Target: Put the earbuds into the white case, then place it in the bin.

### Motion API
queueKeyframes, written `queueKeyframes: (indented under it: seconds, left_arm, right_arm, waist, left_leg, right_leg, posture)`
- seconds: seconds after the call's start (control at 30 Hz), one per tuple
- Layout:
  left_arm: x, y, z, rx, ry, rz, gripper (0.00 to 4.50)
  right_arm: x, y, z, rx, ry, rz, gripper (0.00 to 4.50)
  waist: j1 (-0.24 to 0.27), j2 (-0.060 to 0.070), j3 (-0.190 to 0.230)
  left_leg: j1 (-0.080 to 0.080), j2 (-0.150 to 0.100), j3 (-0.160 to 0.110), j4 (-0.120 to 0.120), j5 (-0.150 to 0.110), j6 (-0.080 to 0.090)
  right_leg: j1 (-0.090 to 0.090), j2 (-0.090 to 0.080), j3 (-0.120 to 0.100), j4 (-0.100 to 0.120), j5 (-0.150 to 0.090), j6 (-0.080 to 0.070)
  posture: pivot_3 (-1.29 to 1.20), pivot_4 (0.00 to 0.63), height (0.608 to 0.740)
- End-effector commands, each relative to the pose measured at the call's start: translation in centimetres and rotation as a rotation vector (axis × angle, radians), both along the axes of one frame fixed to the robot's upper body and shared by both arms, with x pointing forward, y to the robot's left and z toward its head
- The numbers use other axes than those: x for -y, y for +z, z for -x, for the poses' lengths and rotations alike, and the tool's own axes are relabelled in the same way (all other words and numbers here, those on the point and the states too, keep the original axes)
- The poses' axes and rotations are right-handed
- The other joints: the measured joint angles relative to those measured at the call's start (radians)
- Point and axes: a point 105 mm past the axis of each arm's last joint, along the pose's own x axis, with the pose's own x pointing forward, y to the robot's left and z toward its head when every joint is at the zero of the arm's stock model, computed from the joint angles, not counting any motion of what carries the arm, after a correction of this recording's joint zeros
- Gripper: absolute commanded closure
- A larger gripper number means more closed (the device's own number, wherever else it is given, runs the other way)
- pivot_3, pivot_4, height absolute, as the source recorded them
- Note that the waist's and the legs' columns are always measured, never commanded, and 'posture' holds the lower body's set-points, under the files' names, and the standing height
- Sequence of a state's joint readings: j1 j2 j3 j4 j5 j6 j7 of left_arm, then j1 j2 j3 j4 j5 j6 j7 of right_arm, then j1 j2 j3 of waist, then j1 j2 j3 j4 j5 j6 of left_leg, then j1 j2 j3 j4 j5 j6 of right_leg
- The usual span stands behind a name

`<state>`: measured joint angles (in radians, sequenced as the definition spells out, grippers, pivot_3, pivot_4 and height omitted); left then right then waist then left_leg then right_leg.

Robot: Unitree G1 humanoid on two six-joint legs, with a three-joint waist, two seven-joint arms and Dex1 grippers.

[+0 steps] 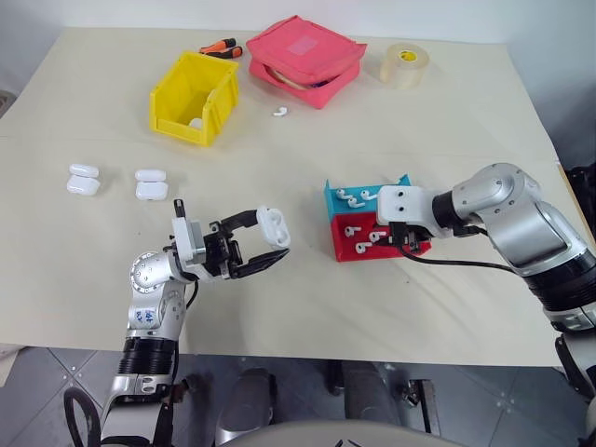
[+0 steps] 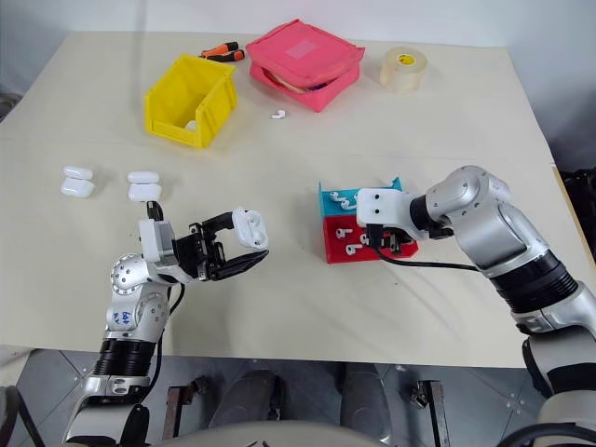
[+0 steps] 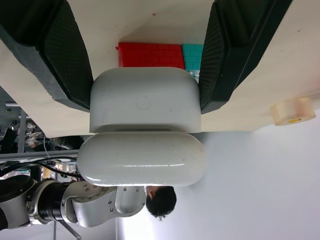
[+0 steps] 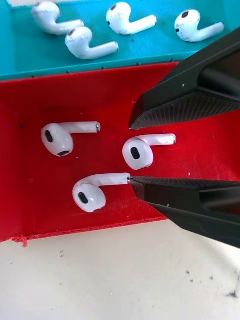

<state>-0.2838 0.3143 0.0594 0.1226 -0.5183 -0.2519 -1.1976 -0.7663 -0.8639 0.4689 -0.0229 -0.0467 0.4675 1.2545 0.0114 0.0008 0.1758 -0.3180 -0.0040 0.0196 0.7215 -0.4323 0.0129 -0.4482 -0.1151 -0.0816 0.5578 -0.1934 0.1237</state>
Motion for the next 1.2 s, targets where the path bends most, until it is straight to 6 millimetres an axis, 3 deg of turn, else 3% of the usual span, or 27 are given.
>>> queueKeyframes:
  seconds: [0.03, 1.2]
  left_arm:
    - [0.06, 0.99, 0.51, 0.056, -0.003, 0.009, 1.72]
    - [-0.21, 0.98, 0.60, 0.062, 0.033, 0.012, 1.72]
  right_arm:
    - [-0.22, 0.94, -0.37, 0.041, 0.023, 0.010, 2.96]
    - [-0.89, 0.47, -1.05, 0.039, 0.119, 0.075, 2.96]
  waist:
    - [-0.001, 0.000, 0.000]
    - [-0.015, 0.000, 0.000]
  left_leg:
    - [0.000, 0.000, 0.000, 0.000, 0.000, 0.000]
    - [0.000, 0.000, 0.000, 0.000, 0.000, -0.001]
  right_leg:
    - [0.000, 0.000, 0.000, 0.000, 0.000, 0.000]
    - [0.000, 0.000, 0.000, 0.000, 0.000, 0.000]
  posture:
    - [0.00, 0.150, 0.740]
    - [0.00, 0.150, 0.740]
